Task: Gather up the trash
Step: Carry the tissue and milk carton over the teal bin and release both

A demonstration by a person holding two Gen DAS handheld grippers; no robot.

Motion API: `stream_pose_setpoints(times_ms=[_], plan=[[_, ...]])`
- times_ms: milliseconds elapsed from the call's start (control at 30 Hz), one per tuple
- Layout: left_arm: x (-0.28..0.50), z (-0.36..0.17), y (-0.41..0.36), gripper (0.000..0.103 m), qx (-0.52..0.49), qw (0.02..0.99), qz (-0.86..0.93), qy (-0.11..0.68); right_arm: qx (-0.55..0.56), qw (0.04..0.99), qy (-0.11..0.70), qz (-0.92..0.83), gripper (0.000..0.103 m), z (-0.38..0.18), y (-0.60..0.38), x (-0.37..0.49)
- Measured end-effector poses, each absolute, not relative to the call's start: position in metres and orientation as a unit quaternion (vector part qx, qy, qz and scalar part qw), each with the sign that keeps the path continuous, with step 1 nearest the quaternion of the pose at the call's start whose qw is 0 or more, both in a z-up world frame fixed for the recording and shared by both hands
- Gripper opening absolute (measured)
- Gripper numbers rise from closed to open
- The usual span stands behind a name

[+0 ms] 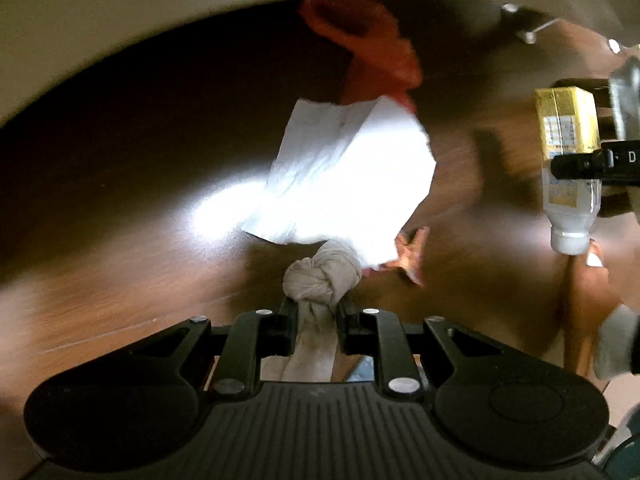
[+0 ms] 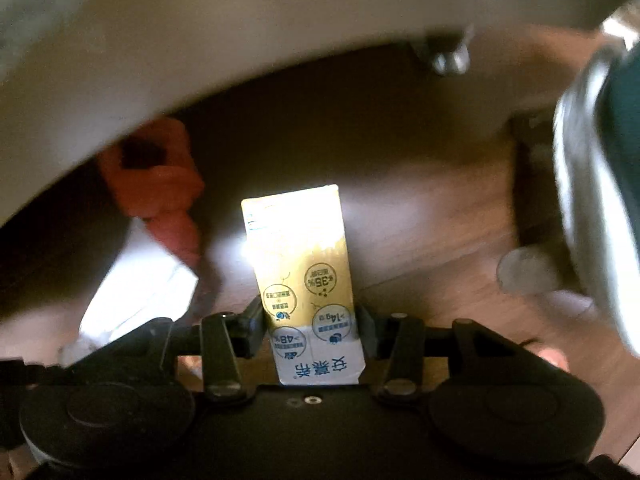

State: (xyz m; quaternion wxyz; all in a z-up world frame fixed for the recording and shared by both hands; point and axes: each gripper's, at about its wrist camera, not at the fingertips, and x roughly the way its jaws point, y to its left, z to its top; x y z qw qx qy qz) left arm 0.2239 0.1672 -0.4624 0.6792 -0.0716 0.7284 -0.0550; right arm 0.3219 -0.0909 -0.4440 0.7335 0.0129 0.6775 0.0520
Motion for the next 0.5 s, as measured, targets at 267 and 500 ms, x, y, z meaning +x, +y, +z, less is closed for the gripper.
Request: stream_pose_setpoints(times_ms=[267,500], plan=[[0.221,-0.361,0.159,0.018,-0.061,0.714,-0.06,0.694,0.015,0.762,0.638,0.11,0.046,-0.348,-0.092,0.296],[0.214,-0.262,0.142,0.018,-0.081,0.752,-0.059,0.651,0.025,0.787,0.595,0.158,0.046,-0.261,-0.105,0.267]])
